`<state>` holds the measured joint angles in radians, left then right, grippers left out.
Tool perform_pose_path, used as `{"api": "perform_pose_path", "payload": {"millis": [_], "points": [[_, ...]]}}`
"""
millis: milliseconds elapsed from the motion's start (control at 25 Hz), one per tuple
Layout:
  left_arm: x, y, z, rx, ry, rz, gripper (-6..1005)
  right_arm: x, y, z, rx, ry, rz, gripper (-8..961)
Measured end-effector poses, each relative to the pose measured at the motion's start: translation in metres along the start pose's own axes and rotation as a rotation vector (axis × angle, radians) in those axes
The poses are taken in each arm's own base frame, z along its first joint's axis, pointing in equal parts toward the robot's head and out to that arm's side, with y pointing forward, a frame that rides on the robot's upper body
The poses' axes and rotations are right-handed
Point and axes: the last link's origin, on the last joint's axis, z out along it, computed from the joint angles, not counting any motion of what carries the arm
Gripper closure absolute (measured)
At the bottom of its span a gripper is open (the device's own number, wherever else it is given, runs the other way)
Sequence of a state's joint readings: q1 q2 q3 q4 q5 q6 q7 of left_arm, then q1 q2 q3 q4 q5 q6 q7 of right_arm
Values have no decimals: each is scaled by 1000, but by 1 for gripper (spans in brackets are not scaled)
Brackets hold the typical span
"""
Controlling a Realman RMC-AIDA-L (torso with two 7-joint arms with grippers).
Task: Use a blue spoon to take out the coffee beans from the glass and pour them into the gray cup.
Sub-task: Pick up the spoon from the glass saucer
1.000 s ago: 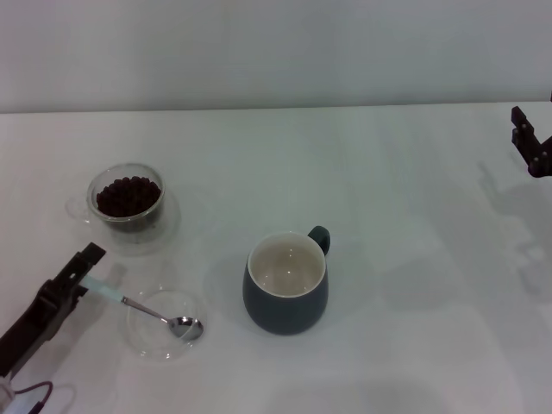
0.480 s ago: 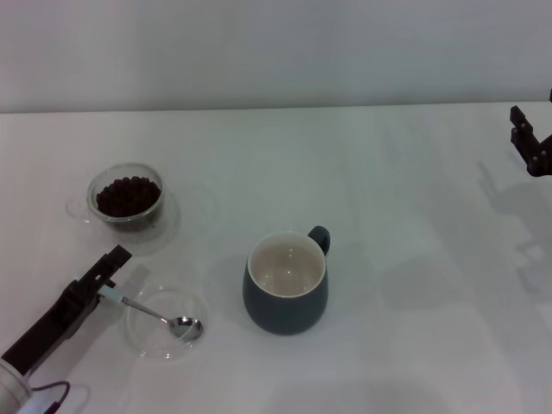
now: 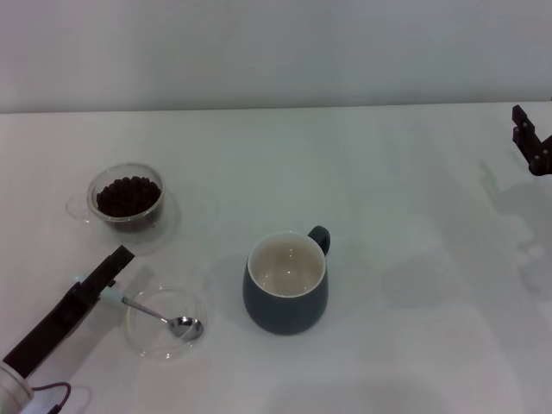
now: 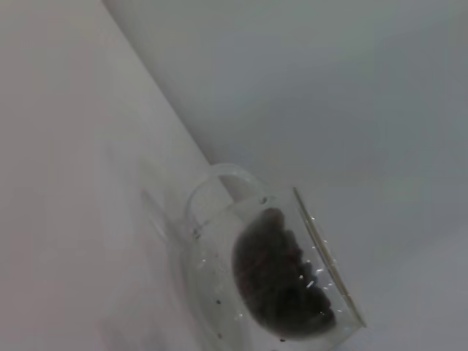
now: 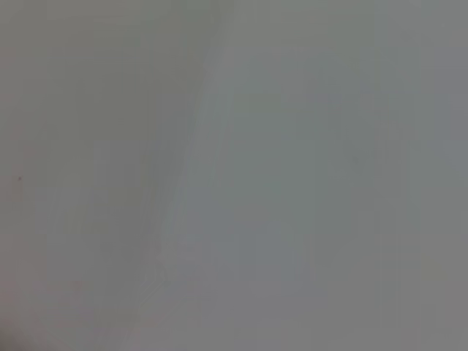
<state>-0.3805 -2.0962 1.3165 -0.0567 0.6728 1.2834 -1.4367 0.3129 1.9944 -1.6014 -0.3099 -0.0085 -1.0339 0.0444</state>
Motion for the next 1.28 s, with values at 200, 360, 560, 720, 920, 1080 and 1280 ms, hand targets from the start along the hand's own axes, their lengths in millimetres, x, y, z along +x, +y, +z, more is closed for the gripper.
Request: {"api": "perform_pose_path", "payload": {"millis": [200,360,560,720,920,1080,1280], "points": [[0,3,0,-18,2,15,111,0,0,0,5,0,4,389],[0,3,0,-22,1,20,111,1,0,-1,13,3,8,390],[-2,2,-4,-23,4,26,157,3,0,-2,14,9,10,390],[-1,2,-5,-21,6,26,203,3,0,-3,15,12,12,390],[0,1,-6,-19,10,23,302,5,1,-5,15,16,18,390],[0,0,-7,-14,20,19,441,5,1,-5,15,16,19,390],[2,0,-7,-15,23,15,589,4,1,-5,14,13,19,390]]}}
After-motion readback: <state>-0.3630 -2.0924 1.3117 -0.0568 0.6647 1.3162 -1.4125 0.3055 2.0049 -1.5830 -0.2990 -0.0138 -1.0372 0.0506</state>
